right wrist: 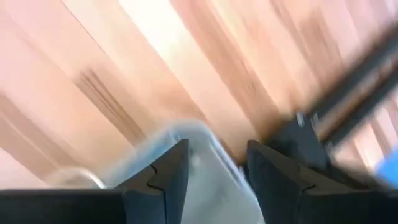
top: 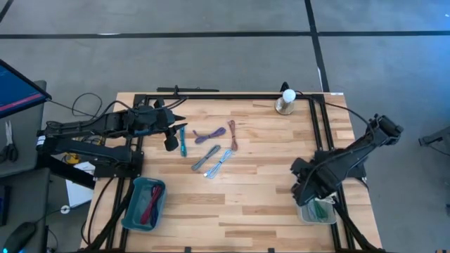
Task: Pick & Place USB Port
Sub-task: Put the light blue patterned USB cable into the blue bin
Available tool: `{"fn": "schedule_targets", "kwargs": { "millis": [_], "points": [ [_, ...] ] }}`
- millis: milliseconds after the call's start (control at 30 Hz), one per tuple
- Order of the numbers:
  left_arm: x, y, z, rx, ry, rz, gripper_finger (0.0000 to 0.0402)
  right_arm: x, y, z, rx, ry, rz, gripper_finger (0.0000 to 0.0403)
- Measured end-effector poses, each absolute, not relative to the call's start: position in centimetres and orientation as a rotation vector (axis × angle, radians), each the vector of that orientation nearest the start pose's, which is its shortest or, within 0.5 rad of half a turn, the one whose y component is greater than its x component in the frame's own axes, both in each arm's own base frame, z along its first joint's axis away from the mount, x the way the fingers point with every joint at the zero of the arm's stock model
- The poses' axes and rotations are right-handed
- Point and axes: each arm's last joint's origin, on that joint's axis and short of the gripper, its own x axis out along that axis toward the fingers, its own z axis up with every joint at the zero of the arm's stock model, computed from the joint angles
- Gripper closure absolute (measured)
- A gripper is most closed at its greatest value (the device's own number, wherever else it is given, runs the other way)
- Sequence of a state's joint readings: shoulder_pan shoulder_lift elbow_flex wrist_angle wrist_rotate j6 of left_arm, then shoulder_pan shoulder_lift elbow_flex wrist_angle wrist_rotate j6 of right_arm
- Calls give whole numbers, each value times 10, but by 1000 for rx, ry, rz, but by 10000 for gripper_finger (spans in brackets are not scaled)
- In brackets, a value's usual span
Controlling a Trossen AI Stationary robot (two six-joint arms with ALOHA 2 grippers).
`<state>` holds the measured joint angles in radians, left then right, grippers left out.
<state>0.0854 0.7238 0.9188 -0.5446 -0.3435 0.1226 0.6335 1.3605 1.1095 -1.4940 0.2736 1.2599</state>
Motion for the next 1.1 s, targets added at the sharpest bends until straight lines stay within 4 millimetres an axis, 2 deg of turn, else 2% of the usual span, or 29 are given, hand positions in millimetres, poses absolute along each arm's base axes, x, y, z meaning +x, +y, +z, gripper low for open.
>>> {"fn": "schedule_targets", "kwargs": {
  "millis": [300, 433, 567, 733, 900, 1100],
  "points": [
    [139, 22, 352, 165, 375, 403, 302, 205, 100, 268, 6, 1111, -526, 267],
    [139, 22, 352, 165, 374, 403, 302, 214, 90, 270, -131, 1032, -546, 275],
    [139, 22, 353, 164, 367, 403, 302, 223, 77, 272, -183, 993, -593, 281],
    [139, 22, 353, 163, 360, 404, 302, 233, 62, 265, -270, 970, -614, 287],
    [135, 22, 355, 171, 348, 432, 303, 227, 50, 259, -269, 941, -664, 304],
    [104, 20, 365, 185, 262, 473, 331, 200, 44, 252, -244, 865, -668, 329]
  ]
}}
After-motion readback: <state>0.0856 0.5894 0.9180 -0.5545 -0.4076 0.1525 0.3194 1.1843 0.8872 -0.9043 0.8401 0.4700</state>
